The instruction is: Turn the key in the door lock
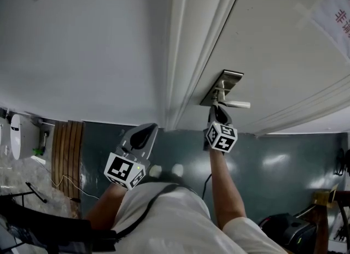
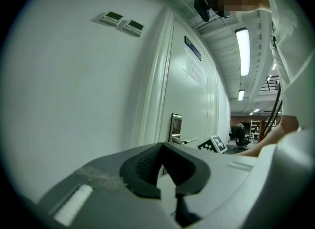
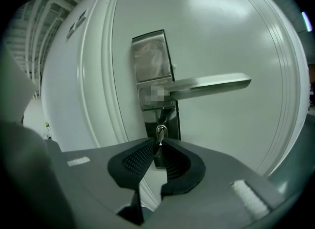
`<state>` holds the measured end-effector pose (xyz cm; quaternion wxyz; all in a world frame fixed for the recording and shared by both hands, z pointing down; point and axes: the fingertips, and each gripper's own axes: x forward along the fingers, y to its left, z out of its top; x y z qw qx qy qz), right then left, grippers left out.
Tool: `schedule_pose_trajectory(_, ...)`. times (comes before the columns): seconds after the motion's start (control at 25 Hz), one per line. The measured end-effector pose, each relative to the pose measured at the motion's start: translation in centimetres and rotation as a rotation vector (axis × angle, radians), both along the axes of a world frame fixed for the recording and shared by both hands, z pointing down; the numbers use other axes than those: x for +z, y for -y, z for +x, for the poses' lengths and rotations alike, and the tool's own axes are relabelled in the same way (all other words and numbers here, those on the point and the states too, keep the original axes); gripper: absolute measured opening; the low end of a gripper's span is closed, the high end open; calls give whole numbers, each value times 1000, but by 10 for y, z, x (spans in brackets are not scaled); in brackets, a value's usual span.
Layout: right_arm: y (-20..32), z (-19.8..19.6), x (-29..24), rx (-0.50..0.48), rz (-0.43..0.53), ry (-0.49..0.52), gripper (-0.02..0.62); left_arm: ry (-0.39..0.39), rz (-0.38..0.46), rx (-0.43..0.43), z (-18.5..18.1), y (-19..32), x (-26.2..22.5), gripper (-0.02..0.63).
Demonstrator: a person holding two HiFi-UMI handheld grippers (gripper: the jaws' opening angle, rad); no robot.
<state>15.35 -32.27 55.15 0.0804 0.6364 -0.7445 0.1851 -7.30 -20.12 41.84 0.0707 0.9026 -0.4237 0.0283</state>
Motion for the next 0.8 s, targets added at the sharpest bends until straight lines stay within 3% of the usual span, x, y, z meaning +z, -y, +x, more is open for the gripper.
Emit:
schedule_pose_trajectory(0.48, 0, -7, -3, -79, 24, -451, 71, 10, -7, 8, -9, -9, 4, 5)
schedule_pose_trajectory(0.8, 0, -11, 1, -141, 36, -701, 74, 5, -10, 12, -11, -17, 6, 6)
